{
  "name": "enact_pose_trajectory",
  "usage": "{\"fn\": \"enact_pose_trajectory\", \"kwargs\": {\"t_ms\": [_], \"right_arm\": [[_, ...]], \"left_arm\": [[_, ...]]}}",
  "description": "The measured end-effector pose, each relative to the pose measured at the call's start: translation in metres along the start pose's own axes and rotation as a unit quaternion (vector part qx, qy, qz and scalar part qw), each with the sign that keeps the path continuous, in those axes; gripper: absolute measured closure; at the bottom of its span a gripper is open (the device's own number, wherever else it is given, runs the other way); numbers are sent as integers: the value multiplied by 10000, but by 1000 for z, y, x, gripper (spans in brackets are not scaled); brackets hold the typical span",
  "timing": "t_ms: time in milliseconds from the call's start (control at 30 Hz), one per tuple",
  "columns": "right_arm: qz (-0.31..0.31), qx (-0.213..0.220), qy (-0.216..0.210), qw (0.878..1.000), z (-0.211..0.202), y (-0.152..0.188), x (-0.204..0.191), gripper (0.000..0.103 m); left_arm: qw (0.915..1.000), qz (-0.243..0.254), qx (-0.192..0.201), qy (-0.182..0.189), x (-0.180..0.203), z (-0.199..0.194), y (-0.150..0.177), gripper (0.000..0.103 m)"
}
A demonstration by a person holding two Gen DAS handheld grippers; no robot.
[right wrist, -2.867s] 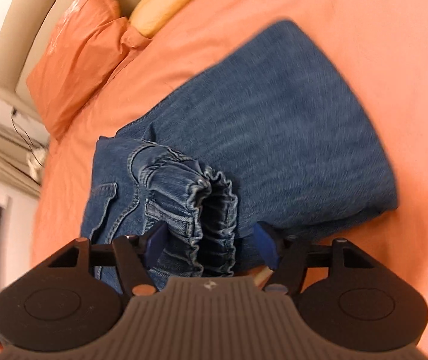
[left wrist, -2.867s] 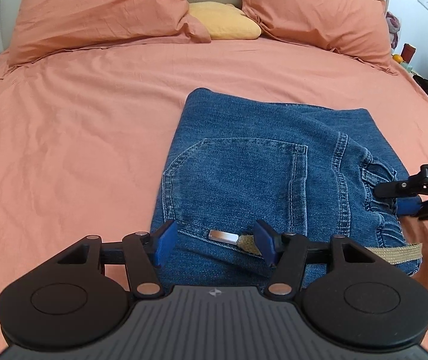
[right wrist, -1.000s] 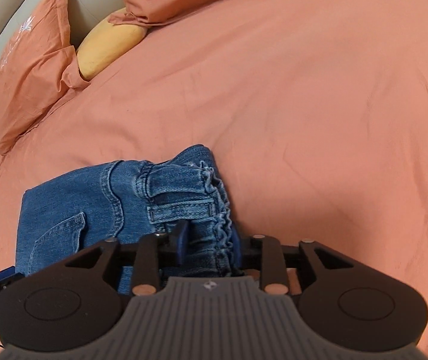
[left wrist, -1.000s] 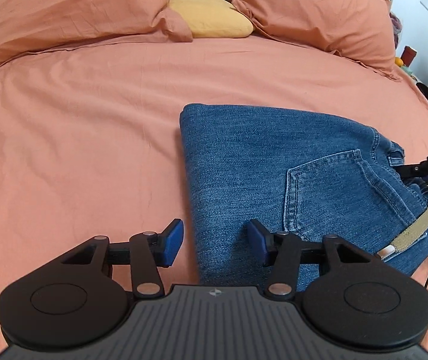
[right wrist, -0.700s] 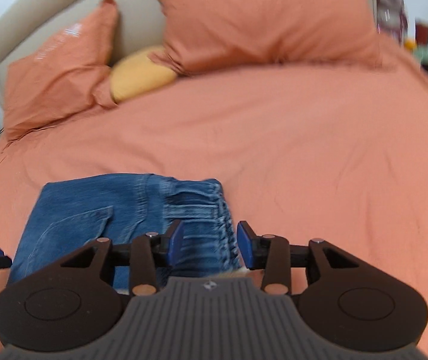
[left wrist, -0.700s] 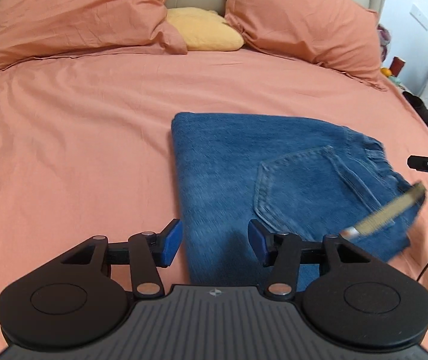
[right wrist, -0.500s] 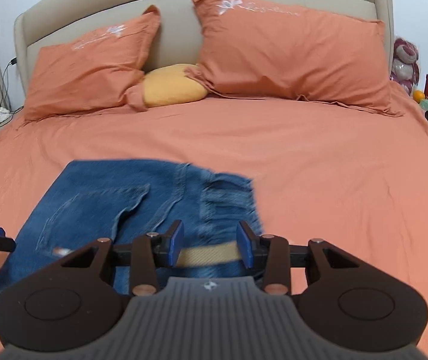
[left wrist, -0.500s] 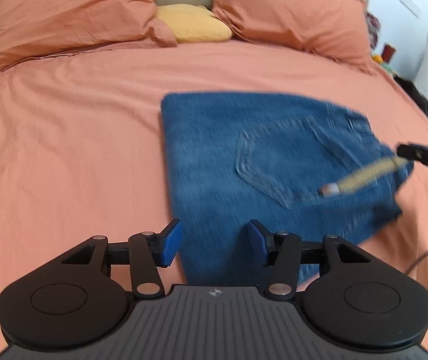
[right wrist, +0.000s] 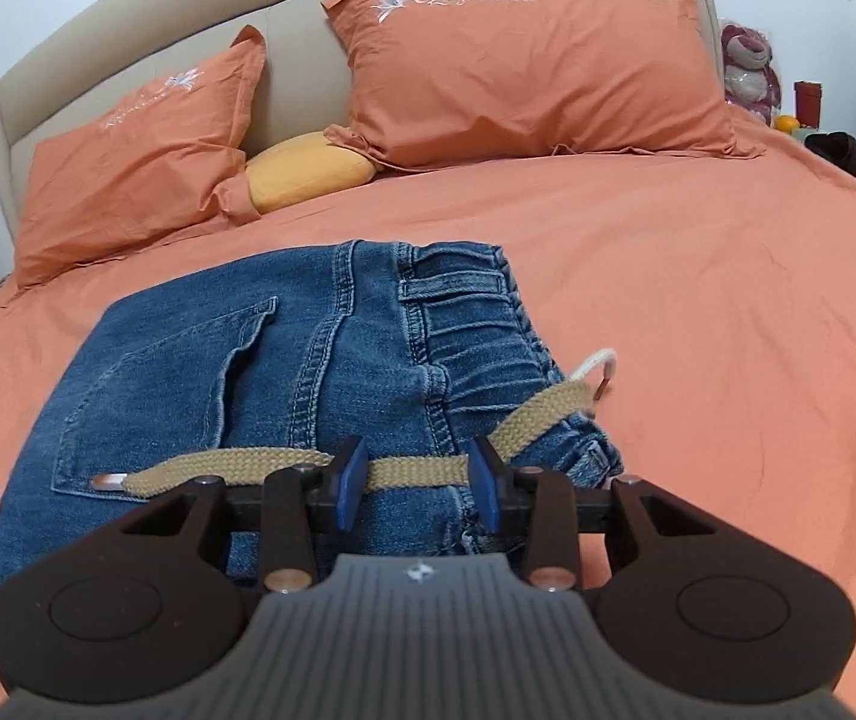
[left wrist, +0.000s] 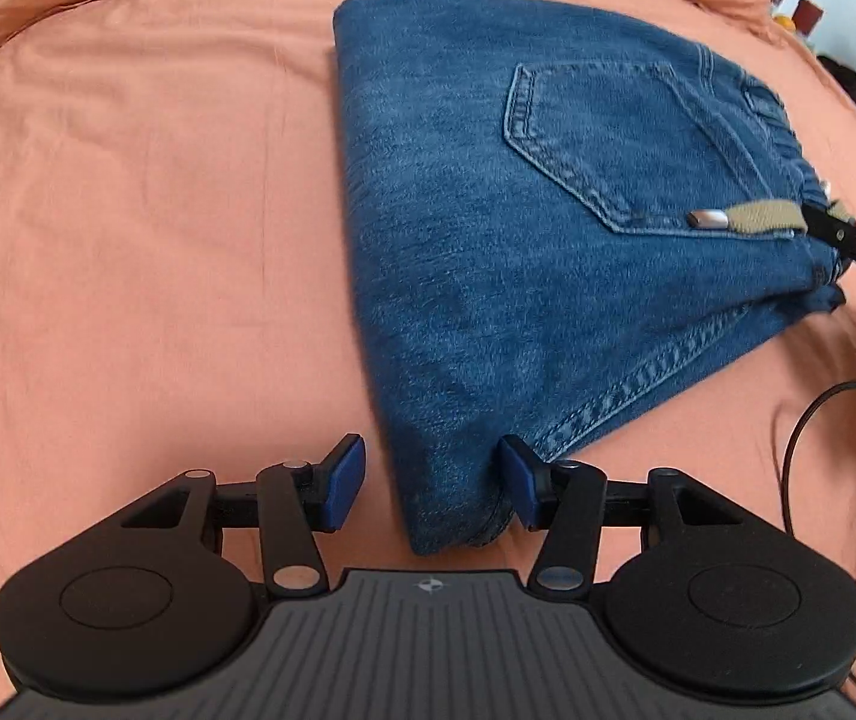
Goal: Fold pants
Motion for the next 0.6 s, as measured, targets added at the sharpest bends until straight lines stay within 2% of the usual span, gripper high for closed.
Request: {"fn": "enact_pose_trajectory", "kwargs": {"t_ms": [233,400,500,600], "right_arm": [[10,14,-173,9998,1,0,3,70],[106,18,-233,9997,-3,0,5,68],[206,61,-285,9994,-13,-4,5,54],[290,115,-278,9991,-28,-7,6,41]], "left_arm": [[9991,123,-38,-403,5,-5,7,42],[9959,486,-66,-764,13,-13,14,42],[9911,853,-21,-1020,18,-20,19,42],[9880,1061,93,-1116,23,-28,20,42]]}}
Point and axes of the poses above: each gripper's, at about its wrist camera, not at the fingertips, and z roughly the way its jaws point, x to its right, y to its underside, the point moved 10 cm from there along z, roughly the way its jaws point, and after that the axes turned 14 degrees about -z, right-handed, at the moved point
